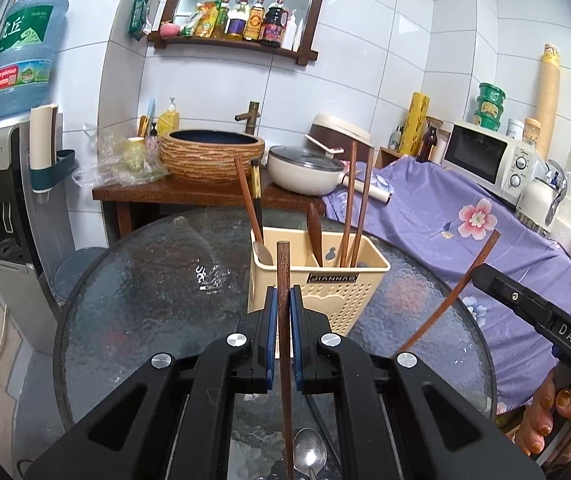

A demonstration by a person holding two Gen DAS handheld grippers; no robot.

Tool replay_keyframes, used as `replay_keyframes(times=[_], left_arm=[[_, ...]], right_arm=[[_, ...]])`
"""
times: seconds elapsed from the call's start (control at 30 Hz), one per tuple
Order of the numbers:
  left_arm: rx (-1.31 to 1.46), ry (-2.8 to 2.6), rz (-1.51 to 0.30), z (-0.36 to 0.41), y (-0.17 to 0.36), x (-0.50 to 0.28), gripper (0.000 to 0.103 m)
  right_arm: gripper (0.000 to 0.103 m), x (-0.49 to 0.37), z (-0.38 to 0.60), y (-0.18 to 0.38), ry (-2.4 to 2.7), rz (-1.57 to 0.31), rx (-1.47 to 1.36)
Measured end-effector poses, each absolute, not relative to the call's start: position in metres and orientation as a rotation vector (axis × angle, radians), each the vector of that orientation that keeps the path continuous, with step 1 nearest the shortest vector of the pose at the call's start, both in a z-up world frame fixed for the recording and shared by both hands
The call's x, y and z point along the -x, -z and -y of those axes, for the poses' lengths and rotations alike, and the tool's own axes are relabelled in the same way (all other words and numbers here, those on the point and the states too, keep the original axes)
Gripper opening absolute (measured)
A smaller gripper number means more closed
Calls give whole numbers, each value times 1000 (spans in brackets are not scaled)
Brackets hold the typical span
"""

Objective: Organize utensils

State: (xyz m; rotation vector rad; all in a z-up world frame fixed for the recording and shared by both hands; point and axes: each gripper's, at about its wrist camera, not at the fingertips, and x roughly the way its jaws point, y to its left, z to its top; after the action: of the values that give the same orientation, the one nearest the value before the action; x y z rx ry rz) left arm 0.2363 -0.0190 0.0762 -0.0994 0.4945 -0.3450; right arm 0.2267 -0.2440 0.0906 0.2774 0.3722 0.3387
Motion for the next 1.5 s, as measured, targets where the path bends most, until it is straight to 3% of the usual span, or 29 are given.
replay_keyframes(times=[0.43,0.83,0.9,0.93,0.97,1.0,1.17,1.27,1.5], left_arm=[[102,346,-433,16,-99,-230,6],[114,335,-450,13,-93,-237,6],[117,332,-454,12,-91,-238,6],[120,330,-456,11,-91,-238,6],[123,325,-457,9,-90,-239,6],[125,325,-459,9,-89,-240,6],[124,326,-459,8,-88,-240,6],[118,329,-458,11,-88,-239,6],[111,334,-455,14,-86,-238,6]], right_arm=[[1,-230,234,-110,-352,-347,-231],[3,-255,244,-76,-285,-476,-245],[11,-267,249,-60,-265,-555,-259],[25,-273,250,-52,-264,-589,-265],[47,-278,251,-43,-254,-630,-269],[53,-282,251,-35,-235,-657,-267],[52,-298,241,11,-117,-815,-166],[46,-306,235,34,-68,-894,-104],[40,-314,240,65,-58,-986,-145]])
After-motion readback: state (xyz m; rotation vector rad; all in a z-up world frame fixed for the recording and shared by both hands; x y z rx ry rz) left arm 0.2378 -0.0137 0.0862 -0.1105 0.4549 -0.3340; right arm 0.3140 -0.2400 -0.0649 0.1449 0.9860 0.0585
